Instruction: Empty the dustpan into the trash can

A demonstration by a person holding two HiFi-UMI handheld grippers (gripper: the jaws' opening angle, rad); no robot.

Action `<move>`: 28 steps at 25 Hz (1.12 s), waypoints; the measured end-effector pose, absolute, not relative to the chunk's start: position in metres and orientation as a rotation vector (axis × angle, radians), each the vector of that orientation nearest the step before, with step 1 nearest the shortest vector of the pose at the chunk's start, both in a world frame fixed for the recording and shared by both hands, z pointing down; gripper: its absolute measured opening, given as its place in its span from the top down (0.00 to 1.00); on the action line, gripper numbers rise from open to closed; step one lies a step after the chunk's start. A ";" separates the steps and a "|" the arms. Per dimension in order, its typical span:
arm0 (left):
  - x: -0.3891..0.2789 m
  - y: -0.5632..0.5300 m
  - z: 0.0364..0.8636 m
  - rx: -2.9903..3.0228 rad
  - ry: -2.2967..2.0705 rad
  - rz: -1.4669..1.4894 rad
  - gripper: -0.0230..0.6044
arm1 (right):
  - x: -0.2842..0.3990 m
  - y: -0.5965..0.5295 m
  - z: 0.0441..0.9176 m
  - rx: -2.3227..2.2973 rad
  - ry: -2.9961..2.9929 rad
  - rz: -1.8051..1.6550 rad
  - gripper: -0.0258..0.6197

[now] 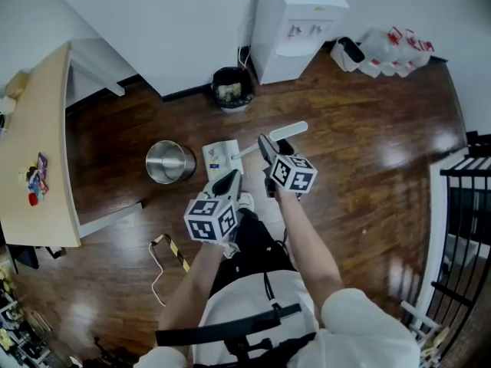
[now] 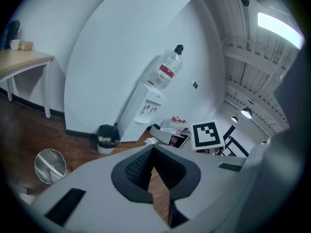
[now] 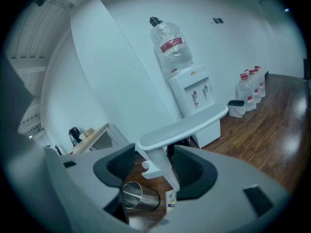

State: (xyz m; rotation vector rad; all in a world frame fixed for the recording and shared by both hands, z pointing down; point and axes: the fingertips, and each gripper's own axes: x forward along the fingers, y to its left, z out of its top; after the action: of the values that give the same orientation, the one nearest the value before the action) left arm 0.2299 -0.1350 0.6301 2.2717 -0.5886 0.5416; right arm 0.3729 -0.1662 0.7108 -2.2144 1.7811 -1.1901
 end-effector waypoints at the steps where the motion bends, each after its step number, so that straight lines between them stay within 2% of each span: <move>1: 0.230 -0.137 0.632 2.266 -0.590 0.543 0.97 | 0.374 -0.168 0.712 -2.213 1.769 -1.176 0.53; 5: 0.228 -0.140 0.641 2.231 -0.597 0.551 0.97 | 0.376 -0.177 0.715 -2.208 1.757 -1.152 0.53; 8: 0.227 -0.142 0.645 2.215 -0.604 0.561 0.97 | 0.379 -0.182 0.714 -2.228 1.767 -1.140 0.64; 13: 0.220 -0.145 0.649 2.200 -0.627 0.573 0.97 | 0.384 -0.186 0.714 -2.267 1.780 -1.127 0.70; 21: 0.187 -0.160 0.650 2.168 -0.721 0.576 0.97 | 0.415 -0.183 0.687 -2.330 1.637 -1.185 0.71; 28: 0.150 -0.164 0.652 2.134 -0.836 0.566 0.97 | 0.445 -0.175 0.621 -2.311 1.590 -1.201 0.70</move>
State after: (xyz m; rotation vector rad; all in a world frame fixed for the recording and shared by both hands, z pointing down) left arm 0.1500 -0.1644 0.6515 2.1339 -0.8364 0.5664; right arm 0.4453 -0.1749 0.6206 -2.3114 1.5901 -1.2013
